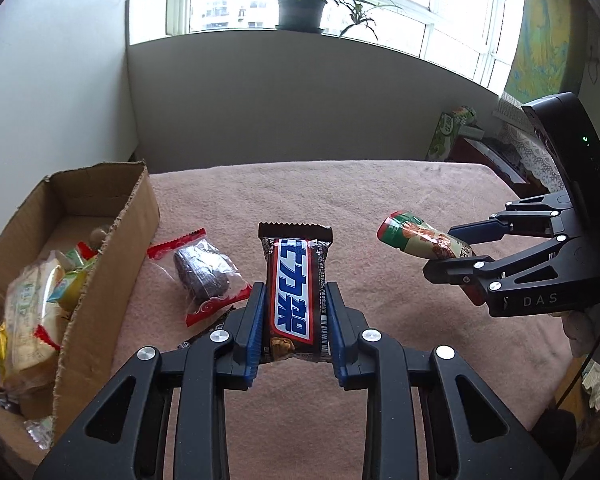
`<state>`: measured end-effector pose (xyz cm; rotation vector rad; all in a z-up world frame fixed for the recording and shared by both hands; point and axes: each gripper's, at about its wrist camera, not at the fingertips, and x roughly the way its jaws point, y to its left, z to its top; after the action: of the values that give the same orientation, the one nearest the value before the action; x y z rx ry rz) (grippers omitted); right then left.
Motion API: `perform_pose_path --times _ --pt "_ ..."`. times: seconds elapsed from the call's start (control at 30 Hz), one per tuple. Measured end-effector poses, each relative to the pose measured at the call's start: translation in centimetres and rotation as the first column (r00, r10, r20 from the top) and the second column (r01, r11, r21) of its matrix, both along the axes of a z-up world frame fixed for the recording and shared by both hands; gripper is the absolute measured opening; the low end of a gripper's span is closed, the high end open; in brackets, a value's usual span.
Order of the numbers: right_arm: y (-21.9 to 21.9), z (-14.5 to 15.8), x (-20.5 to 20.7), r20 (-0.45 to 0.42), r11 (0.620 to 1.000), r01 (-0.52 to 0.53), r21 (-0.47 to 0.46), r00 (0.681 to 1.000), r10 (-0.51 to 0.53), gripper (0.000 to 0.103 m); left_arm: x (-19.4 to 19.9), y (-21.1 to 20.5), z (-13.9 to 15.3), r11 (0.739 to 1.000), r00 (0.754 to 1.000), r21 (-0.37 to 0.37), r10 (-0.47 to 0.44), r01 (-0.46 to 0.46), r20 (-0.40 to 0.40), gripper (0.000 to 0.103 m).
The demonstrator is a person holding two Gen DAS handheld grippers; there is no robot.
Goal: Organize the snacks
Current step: 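Carry the bar and pouch over the box and open both tools to drop them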
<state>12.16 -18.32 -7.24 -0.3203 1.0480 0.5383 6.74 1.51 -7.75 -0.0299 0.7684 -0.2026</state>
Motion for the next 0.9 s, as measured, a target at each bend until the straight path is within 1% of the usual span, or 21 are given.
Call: perform_pose_path --times 0.17,0.43,0.7,0.9 --pt "0.7 1.6 -0.7 0.034 1.000 -0.016 0.027 0.999 0.015 0.055 -1.6 1.6 1.4 1.000 0.998 -0.014 0.029 -0.028 0.047 0.026" --pt "5.1 4.1 -1.3 0.076 0.996 -0.068 0.050 0.995 0.064 0.055 -3.0 4.1 2.8 0.995 0.989 -0.008 0.096 -0.096 0.114 0.026" --pt "9.6 5.1 -1.8 0.095 0.991 -0.123 0.054 0.989 0.117 0.055 -4.5 7.3 3.2 0.988 0.977 -0.016 0.154 -0.154 0.145 0.026" --pt "13.5 5.3 -1.5 0.101 0.985 -0.161 0.060 0.983 0.154 0.055 -5.4 11.3 3.1 0.974 0.962 -0.038 0.228 -0.225 0.148 0.026"
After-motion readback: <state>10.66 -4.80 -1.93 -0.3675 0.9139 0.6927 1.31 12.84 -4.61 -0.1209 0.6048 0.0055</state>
